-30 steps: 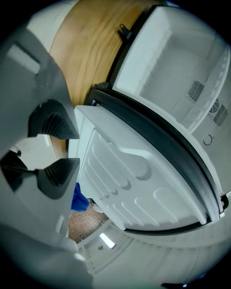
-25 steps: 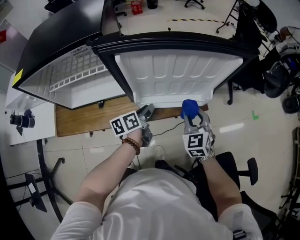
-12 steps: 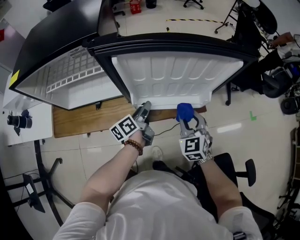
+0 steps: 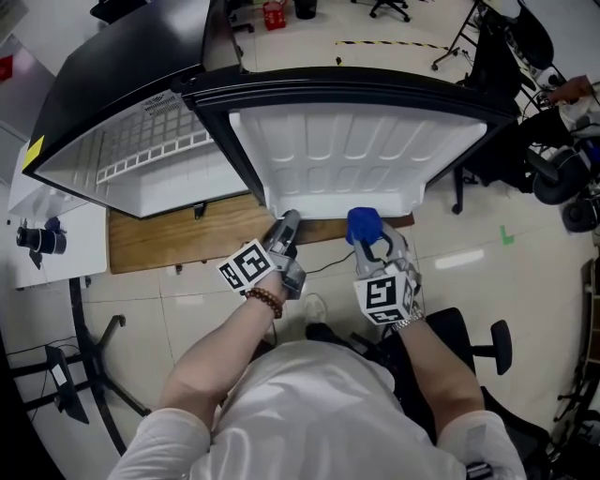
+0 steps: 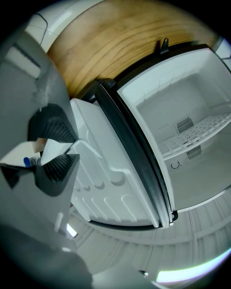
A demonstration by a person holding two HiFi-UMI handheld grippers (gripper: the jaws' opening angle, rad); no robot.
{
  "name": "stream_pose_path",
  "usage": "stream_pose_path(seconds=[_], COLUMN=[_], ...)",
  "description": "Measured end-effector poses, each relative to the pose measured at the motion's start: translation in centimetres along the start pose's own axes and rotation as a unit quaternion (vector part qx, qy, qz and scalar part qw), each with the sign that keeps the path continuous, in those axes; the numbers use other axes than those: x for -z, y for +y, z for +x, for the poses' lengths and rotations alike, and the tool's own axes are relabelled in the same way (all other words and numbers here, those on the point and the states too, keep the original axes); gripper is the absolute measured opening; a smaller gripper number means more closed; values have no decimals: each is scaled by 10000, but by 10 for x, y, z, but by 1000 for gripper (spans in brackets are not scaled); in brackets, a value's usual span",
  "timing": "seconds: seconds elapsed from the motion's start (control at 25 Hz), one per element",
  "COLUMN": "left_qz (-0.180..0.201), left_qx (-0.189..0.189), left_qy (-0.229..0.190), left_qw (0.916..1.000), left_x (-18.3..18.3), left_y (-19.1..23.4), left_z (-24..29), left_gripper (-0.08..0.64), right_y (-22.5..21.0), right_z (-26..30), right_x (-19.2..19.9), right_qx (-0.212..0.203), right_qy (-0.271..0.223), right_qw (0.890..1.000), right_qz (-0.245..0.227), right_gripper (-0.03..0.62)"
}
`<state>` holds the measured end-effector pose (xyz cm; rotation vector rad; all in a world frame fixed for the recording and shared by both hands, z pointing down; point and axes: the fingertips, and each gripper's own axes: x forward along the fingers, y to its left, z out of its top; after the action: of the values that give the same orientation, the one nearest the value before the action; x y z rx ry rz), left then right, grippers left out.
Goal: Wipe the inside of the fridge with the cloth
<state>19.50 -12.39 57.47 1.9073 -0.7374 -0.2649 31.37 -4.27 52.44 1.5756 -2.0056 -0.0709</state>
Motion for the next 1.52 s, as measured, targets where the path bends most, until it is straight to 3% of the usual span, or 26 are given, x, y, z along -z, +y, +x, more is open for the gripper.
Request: stream_pose_path(seconds=[0.36,0.68,0.8,0.88,1.12,1.52], left_qz=[153,-464,-509,-876,-1021,-1058], left_qx=[506,974,1071,1317,1374,1325], left_qy=[143,395,488,504,592,629], left_qw=[9985,9934,9917,9861,9835,9835], left_x=[-12,-19,-25,-25,-25,-25], left_y=[-31,-49,-55,-66,-70,-71], left_z=[-18,-14,-13,-10,-9,-10], left_gripper=[74,39,37,32,29,27], right_y=[29,39,47,53,58,20], right_z=[-17,-6,5,12,38,27], right_x=[-51,-109,-117,-122,-109,-83], right_qx=[-265,-257,-270,-307,-291,389], right_qy=[-517,-1024,-1100,-1126,-798,-630], right_qw=[9983,9944,9936,9932,9963,9973], right_qz=[-70,-57,-9,3,126,28], right_gripper=[115,115,115,115,115,115])
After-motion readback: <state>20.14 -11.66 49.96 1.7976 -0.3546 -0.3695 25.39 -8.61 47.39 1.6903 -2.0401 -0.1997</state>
